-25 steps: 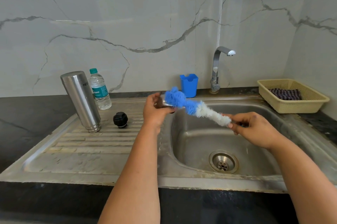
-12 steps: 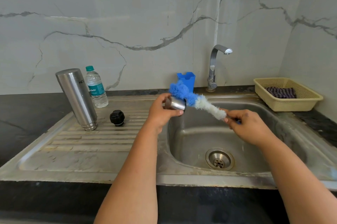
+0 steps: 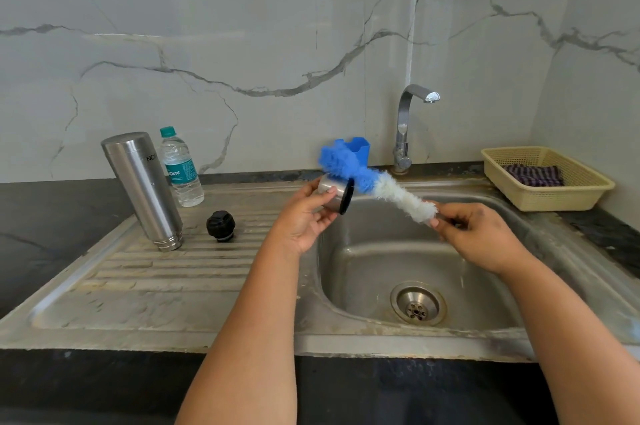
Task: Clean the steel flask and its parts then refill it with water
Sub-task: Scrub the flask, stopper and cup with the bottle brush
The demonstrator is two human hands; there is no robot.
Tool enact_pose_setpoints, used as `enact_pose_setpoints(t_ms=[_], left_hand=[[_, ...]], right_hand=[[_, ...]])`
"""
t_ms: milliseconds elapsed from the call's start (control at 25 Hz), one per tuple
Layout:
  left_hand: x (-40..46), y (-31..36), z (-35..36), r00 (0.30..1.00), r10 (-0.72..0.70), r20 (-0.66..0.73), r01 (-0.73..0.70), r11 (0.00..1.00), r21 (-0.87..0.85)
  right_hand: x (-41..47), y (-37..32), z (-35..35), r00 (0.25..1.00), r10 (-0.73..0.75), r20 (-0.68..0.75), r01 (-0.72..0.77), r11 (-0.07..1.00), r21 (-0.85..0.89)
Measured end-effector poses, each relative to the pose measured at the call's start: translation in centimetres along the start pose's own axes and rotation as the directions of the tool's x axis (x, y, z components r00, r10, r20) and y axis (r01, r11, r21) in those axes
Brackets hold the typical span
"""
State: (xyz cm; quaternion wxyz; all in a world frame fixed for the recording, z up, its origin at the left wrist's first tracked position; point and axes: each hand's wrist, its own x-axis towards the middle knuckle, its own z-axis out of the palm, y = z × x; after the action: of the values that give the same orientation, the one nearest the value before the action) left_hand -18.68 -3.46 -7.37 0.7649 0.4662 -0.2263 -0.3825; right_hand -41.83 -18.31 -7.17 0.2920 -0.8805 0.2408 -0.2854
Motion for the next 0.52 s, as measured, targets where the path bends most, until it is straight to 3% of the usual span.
enact_pose_setpoints(t_ms=[120, 240, 360, 440, 520], left_hand=[[0.3, 0.8, -0.6, 1.0, -0.008, -0.027, 0.001, 0.974, -0.228], [0.7, 0.5, -0.4, 0.983, -0.057, -0.173, -0.008, 0.935, -0.354], [0.8, 0.3, -0.2, 0.953, -0.092, -0.289, -0.011, 0.942, -0.335], [0.7, 0.0, -0.2, 0.954, -0.089, -0.288, 0.018, 0.97, -0.241], [0.6, -0.7, 0.1, 0.952, -0.071, -0.297, 0.086, 0.996, 0.038]], right_hand=[[0.0, 0.8, -0.6, 0.999, 0.03, -0.022, -0.033, 0.994, -0.105], [0.1, 1.1, -0.4, 0.995, 0.01, -0.098, -0.02, 0.995, -0.101], [-0.5, 0.2, -0.4, 0.996, -0.07, -0.052, 0.067, 0.996, -0.051], [-0.8, -0.3, 0.2, 0.978, -0.206, -0.031, 0.19, 0.944, -0.27], [-0.4, -0.3, 1.0, 0.926, -0.369, -0.084, 0.278, 0.813, -0.512]])
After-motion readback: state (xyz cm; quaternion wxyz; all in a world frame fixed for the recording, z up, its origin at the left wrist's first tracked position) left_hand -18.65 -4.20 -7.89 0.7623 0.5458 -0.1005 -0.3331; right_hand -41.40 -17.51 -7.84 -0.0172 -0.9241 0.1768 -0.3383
